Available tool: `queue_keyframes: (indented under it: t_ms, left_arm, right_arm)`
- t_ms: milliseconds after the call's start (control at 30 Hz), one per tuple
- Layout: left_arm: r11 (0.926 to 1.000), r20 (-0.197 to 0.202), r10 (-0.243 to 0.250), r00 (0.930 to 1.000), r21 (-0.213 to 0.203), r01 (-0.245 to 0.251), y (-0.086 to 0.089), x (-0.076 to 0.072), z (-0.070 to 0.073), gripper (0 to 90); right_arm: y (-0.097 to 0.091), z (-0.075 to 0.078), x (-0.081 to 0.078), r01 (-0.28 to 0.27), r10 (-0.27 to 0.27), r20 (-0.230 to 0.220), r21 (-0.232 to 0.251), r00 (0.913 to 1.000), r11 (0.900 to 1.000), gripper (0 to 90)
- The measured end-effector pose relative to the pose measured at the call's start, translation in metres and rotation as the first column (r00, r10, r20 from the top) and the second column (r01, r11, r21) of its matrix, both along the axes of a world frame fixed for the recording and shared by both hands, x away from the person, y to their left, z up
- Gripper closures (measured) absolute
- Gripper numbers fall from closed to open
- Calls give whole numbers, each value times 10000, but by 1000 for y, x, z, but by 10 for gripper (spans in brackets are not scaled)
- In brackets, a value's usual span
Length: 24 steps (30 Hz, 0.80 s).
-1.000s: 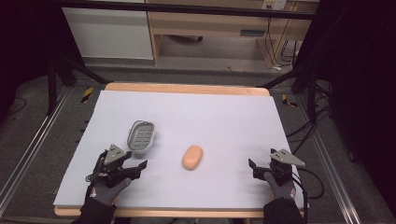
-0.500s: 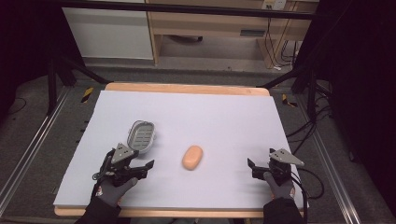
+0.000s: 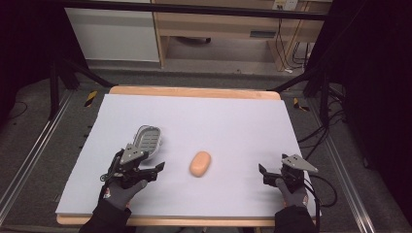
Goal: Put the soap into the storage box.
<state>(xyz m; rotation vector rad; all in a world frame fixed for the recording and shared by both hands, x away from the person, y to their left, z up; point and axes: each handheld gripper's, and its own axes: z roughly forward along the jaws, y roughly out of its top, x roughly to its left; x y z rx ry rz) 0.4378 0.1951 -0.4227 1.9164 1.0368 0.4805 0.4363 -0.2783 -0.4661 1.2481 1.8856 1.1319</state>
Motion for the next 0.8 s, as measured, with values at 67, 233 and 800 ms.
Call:
queue_keyframes:
  t_ms: [67, 233, 800]
  left_arm:
    - [10000, 29, -27, 10000, 38, 27, -3, 2, 2, 285]
    - [9999, 80, -127, 9999, -45, 127, -11, 6, 6, 285]
    - [9990, 57, -430, 9991, 120, 429, -42, 22, 9, 285]
  right_arm:
    - [0, -1, 1, 19, -19, -14, -70, 10000, 10000, 39]
    - [1, -1, 1, 23, -24, -43, -109, 10000, 9999, 39]
    - [1, -3, 1, 34, -37, -153, -164, 9999, 9999, 41]
